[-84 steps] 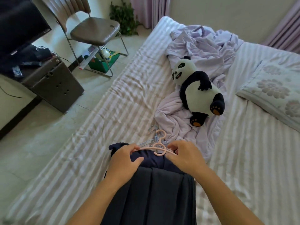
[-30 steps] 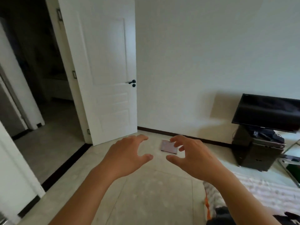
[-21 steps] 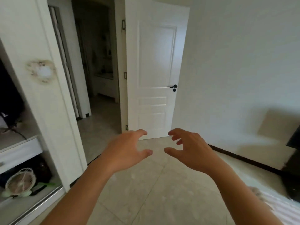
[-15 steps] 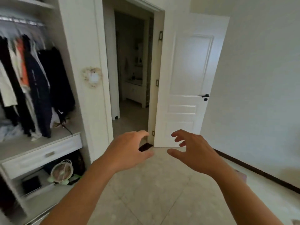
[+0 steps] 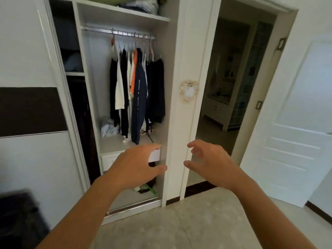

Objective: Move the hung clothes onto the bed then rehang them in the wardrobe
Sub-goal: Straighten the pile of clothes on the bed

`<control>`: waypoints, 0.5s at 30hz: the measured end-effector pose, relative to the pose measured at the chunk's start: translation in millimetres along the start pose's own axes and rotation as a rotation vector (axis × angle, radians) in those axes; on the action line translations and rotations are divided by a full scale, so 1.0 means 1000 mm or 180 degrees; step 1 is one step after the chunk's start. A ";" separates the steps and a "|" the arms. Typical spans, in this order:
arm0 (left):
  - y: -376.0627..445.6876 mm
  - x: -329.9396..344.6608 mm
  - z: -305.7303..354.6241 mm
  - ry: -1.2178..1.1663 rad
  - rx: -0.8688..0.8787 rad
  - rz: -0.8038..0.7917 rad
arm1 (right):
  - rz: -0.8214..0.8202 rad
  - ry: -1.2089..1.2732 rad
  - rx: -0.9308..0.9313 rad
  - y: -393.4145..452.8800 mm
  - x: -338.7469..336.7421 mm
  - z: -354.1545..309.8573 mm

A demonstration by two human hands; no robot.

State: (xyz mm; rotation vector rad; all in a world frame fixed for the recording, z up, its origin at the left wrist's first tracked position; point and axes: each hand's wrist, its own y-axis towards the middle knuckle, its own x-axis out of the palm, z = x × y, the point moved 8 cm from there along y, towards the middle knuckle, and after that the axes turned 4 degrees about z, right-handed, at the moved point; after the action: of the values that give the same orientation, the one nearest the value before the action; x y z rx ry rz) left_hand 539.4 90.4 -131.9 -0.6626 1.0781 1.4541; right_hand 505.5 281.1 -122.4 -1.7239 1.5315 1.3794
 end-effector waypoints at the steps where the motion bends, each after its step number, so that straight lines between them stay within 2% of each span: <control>1: 0.007 -0.005 -0.013 0.0062 -0.0045 0.0045 | -0.0031 0.0005 -0.0095 0.015 0.008 -0.007; 7: 0.067 -0.027 -0.079 0.0282 -0.0361 0.0239 | -0.0230 0.0194 -0.0577 0.112 0.048 -0.040; 15: 0.172 -0.060 -0.134 0.0376 -0.0700 0.0497 | -0.0313 0.0265 -0.1112 0.257 0.068 -0.071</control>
State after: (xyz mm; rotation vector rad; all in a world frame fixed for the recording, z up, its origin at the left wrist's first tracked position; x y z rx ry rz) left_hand 361.0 -43.7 -92.8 -0.8438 1.0891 1.7025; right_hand 288.0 117.1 -83.2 -2.0558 1.2830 1.6155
